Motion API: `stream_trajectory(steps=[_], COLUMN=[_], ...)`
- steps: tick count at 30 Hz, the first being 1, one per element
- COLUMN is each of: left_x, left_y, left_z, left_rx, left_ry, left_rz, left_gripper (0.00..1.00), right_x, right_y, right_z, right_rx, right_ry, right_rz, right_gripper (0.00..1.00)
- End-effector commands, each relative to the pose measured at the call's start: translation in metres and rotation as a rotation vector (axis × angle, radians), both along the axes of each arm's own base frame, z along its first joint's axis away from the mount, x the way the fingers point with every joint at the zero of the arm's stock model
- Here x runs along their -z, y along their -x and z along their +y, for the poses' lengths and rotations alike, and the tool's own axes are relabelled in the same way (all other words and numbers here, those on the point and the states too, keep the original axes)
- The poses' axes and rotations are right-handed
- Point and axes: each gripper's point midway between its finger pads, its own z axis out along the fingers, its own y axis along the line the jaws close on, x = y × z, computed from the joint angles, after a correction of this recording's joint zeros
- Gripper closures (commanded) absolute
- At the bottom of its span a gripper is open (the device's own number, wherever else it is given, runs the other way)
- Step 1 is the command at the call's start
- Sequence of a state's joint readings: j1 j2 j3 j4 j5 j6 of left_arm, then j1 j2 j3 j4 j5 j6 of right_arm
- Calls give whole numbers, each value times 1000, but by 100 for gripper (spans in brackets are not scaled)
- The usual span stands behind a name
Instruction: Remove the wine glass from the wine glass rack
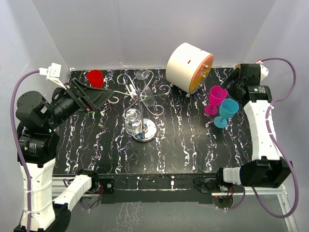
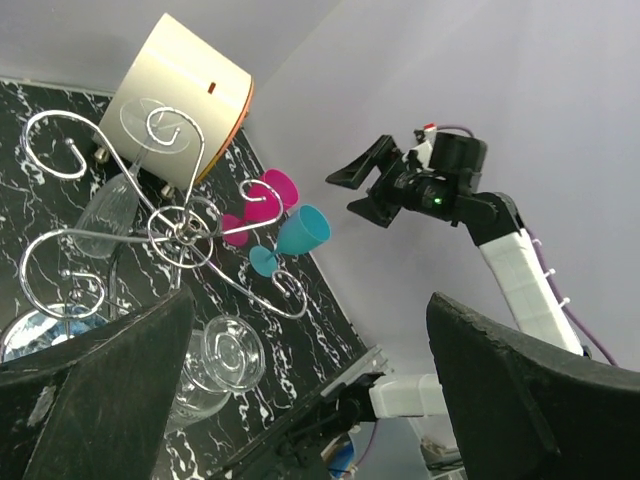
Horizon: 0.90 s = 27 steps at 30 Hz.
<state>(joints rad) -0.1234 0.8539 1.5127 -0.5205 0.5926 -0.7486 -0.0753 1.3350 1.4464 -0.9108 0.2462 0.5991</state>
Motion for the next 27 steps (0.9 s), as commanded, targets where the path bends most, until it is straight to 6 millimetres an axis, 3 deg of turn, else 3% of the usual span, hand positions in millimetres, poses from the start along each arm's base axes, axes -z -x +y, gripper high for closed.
stream_trajectory(steps=[1,8,16,20,27], left_x=[3,11,38,46,50], left_y=[16,38,40,36,26], left_z=[-7,-5,31,37,39], left_rx=[62,81,-128,-169,-194], left_ry=[21,-56,-214,-230,-218], left_rz=[39,45,104,136,153], left_gripper=[1,1,1,1,1], right_x=[-66,-123,-192,-206,-206], right_y=[-2,6,61,89,126], right_z=[36,127,229,266,316], right_rx=[-178,-642,-1092,-1250,-1425], right_ry=[-72,-256,-289,-253,-174], right_rz=[-231,-440,-641,-668,-637], right_gripper=[22,21,11,7,2])
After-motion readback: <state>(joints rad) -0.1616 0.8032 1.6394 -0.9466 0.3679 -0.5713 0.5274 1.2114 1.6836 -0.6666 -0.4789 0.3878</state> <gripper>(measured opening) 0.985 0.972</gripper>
